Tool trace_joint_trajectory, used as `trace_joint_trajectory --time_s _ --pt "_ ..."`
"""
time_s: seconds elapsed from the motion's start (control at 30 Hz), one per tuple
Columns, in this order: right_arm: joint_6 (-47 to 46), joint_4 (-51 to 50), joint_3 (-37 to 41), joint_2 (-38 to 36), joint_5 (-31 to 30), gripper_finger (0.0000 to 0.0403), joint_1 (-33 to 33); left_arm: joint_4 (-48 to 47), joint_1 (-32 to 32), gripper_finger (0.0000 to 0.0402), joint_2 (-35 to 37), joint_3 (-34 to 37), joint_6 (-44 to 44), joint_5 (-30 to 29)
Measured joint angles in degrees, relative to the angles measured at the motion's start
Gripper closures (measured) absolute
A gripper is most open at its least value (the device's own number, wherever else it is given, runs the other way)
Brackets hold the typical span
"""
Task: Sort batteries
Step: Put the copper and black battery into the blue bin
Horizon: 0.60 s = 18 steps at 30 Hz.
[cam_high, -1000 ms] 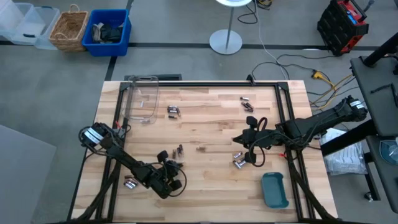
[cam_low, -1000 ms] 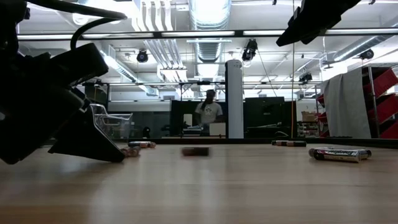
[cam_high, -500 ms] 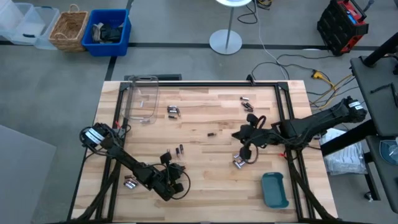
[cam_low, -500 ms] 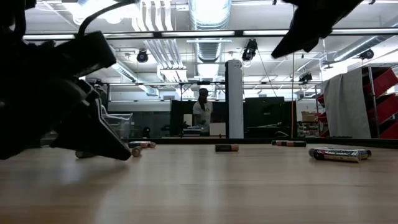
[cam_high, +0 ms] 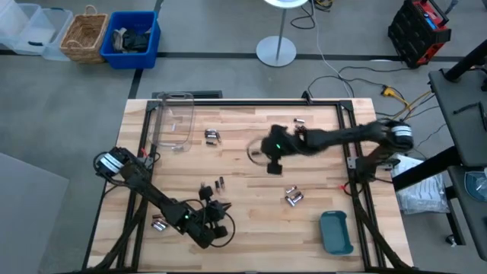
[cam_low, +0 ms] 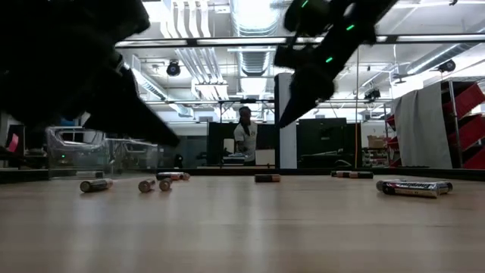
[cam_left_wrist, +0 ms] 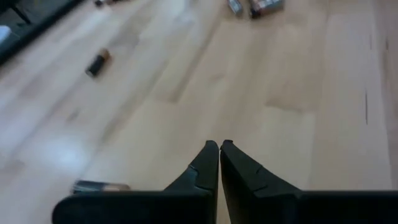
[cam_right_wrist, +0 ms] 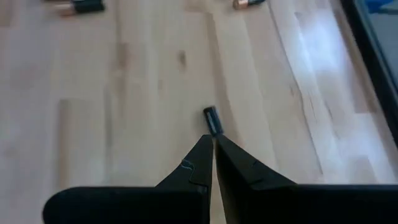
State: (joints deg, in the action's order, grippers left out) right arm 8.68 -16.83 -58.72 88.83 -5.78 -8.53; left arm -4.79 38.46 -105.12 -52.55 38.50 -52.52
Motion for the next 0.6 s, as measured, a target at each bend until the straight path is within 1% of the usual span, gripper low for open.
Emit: trace_joint_trajectory --time_s 0.07,0.1,0.17,0.23,0.37,0.43,0.5,0.6 --pt "2.7 -0.9 -2.8 3.7 3.7 0.0384 -3.1 -1.1 0.3 0.0401 1.3 0.1 0.0 -1.1" --pt "4.5 -1.1 -4.1 5.5 4.4 0.0378 -4.2 -1.6 0.5 0.0401 1.9 0.2 0.0 -1.6" --pt "7.3 -3.3 -6.9 8.8 4.7 0.0357 -6.0 -3.0 1.2 0.0401 3.1 0.2 0.1 -3.3" --pt "8.3 -5.5 -9.9 11.9 4.8 0.0329 -7.4 -4.3 1.9 0.0401 4.5 0.2 0.1 -5.3" --pt "8.5 -6.9 -14.3 17.5 4.8 0.0266 -9.2 -7.5 4.1 0.0401 7.5 0.2 0.1 -10.2" --pt "8.5 -8.0 -16.1 20.0 4.8 0.0242 -9.8 -9.1 5.2 0.0401 9.1 0.2 0.1 -12.1" --pt "8.5 -10.2 -17.9 22.3 4.8 0.0225 -10.1 -9.9 6.0 0.0401 10.4 0.2 0.1 -13.1" --pt "8.5 -11.4 -20.0 25.1 4.9 0.0212 -10.5 -10.3 6.7 0.0401 11.5 0.2 -0.1 -13.6"
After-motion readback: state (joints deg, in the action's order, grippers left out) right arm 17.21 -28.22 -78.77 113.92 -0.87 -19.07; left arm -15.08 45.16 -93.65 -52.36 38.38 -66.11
